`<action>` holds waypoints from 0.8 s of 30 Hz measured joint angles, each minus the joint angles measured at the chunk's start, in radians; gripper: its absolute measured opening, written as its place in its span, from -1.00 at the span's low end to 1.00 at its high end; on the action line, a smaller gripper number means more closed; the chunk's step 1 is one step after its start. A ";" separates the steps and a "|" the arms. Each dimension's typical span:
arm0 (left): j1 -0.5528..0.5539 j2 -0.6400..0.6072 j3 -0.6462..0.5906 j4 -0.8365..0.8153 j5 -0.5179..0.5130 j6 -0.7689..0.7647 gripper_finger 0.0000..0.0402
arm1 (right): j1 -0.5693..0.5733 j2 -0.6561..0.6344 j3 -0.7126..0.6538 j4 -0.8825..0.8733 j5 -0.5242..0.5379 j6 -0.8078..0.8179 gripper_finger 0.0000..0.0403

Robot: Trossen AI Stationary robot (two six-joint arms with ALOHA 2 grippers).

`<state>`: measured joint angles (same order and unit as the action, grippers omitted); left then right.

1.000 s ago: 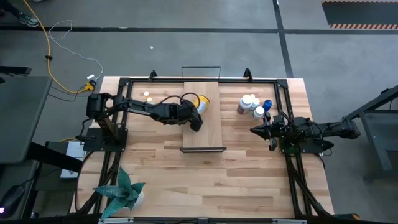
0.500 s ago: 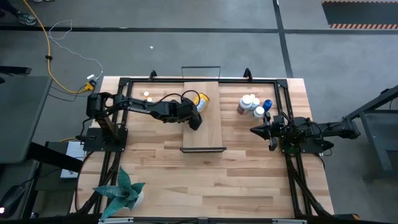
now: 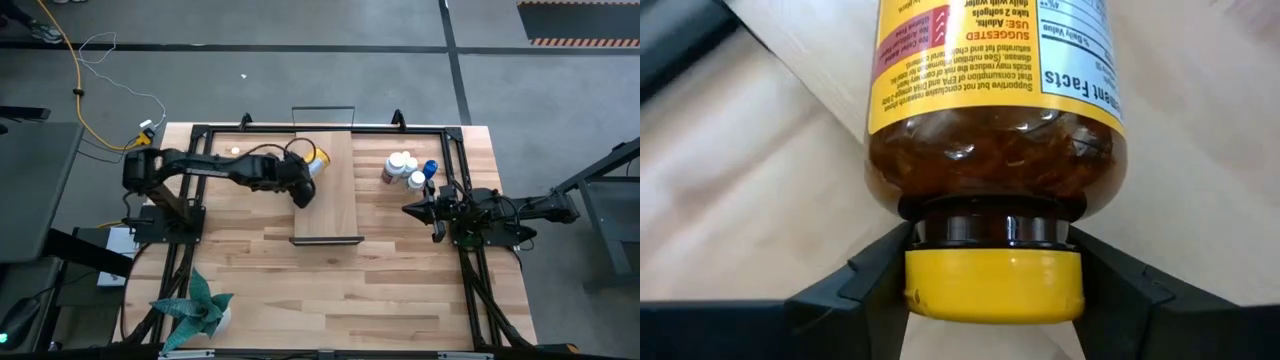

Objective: Pick and place medicine bottles onto shelf by color
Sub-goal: Put the big yellow medicine bottle on the shelf

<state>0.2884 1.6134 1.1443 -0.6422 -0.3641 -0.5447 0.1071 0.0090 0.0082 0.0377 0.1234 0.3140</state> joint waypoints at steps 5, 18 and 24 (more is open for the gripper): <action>0.029 -0.056 0.234 -0.298 0.005 0.047 0.00 | 0.000 0.009 0.000 -0.001 0.000 0.000 -1.00; 0.183 0.276 0.935 -0.911 0.329 0.102 0.00 | 0.000 0.010 0.000 -0.001 0.000 0.000 -1.00; 0.207 0.418 1.041 -0.922 0.480 0.170 0.01 | 0.000 0.011 0.000 -0.001 0.002 0.000 -1.00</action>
<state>0.4951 2.0316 2.1852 -1.5644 0.1156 -0.3742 0.1074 0.0203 0.0078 0.0372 0.1253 0.3138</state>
